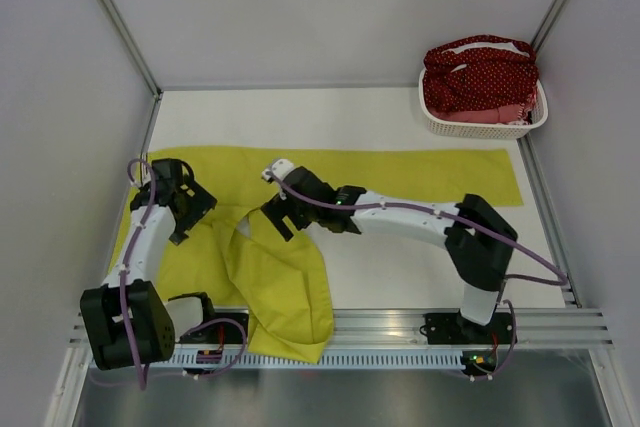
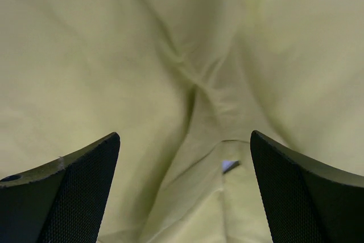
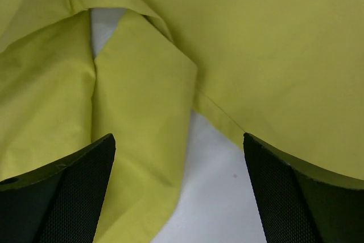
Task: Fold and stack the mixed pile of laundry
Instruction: Flatten out the trousers at the center of the board.
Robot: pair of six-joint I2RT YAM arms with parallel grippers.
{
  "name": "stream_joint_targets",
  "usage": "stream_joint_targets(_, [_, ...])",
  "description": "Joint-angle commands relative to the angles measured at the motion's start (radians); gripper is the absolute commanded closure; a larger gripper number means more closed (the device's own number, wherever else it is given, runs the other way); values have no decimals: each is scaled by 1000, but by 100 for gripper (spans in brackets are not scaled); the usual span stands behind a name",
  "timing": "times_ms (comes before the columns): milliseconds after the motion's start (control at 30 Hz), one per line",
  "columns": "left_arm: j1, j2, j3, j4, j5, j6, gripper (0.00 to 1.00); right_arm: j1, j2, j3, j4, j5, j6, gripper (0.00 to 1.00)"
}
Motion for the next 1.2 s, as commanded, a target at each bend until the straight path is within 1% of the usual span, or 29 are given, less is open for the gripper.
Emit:
stream_joint_targets(0, [4, -77, -94, -43, -61, -60, 0, 57, 169, 167, -58, 38, -5, 2])
stream_joint_targets(133, [6, -91, -146, -45, -92, -79, 1, 73, 272, 236, -50, 21, 12, 3])
stream_joint_targets(200, [6, -68, -165, -43, -106, -95, 0, 79, 315, 259, -53, 23, 30, 8])
stream_joint_targets(233, [4, -57, -168, -37, -110, -98, 0, 77, 326, 267, -58, 26, 35, 14])
stream_joint_targets(267, [4, -46, -168, -34, -113, -101, 0, 77, 332, 274, -62, 33, 44, 35])
stream_joint_targets(300, [4, -37, -170, -29, -116, -104, 0, 77, 327, 271, -64, 70, 53, 50])
stream_joint_targets(367, [6, -12, -174, 0, -119, -106, 0, 76, 309, 249, -50, 122, 58, 69])
stream_joint_targets(400, [6, -5, -177, 8, -113, -104, 0, 77, 289, 241, -50, 148, 64, 74])
stream_joint_targets(433, [6, 12, -176, 18, -107, -101, 0, 76, 281, 235, -52, 193, 65, 76])
stream_joint_targets(500, [6, 27, -173, 32, -103, -101, 0, 64, 254, 210, -62, 223, 94, 100])
stream_joint_targets(567, [8, 47, -168, 40, -103, -99, 0, 31, 225, 163, -82, 271, 154, 100])
stream_joint_targets(633, [6, 61, -162, 55, -106, -101, 0, 4, 157, 111, -94, 326, 199, 99])
stream_joint_targets(667, [6, 75, -162, 61, -106, -99, 0, -33, 127, 48, -111, 380, 252, 100])
stream_joint_targets(733, [8, 93, -151, 72, -104, -99, 0, -79, 21, -29, -114, 406, 288, 99])
stream_joint_targets(767, [8, 110, -147, 74, -104, -98, 0, -129, -19, -107, -127, 449, 302, 99])
stream_joint_targets(800, [11, 116, -137, 75, -103, -95, 0, -156, -89, -136, -153, 498, 344, 100])
stream_joint_targets(833, [12, 124, -134, 80, -100, -95, 0, -180, -122, -159, -186, 545, 363, 100])
stream_joint_targets(867, [14, 129, -133, 83, -98, -92, 0, -243, -153, -202, -264, 585, 377, 100])
stream_joint_targets(900, [15, 141, -130, 87, -96, -95, 0, -286, -209, -222, -300, 646, 401, 100])
stream_joint_targets(933, [15, 149, -127, 97, -93, -95, 0, -332, -239, -247, -320, 658, 403, 100])
stream_joint_targets(967, [17, 156, -121, 101, -90, -95, 0, -442, -268, -291, -347, 658, 397, 100])
stream_joint_targets(1000, [17, 176, -113, 103, -81, -92, 0, -500, -321, -308, -364, 671, 394, 100])
stream_joint_targets(1033, [17, 187, -105, 104, -81, -90, 0, -603, -346, -334, -374, 676, 383, 100])
stream_joint_targets(1100, [18, 222, -87, 104, -89, -90, 0, -691, -401, -351, -406, 702, 365, 99])
stream_joint_targets(1133, [17, 231, -82, 104, -89, -90, 0, -761, -415, -362, -409, 707, 357, 100])
stream_joint_targets(1167, [17, 241, -70, 107, -86, -89, 0, -792, -437, -364, -418, 713, 352, 100])
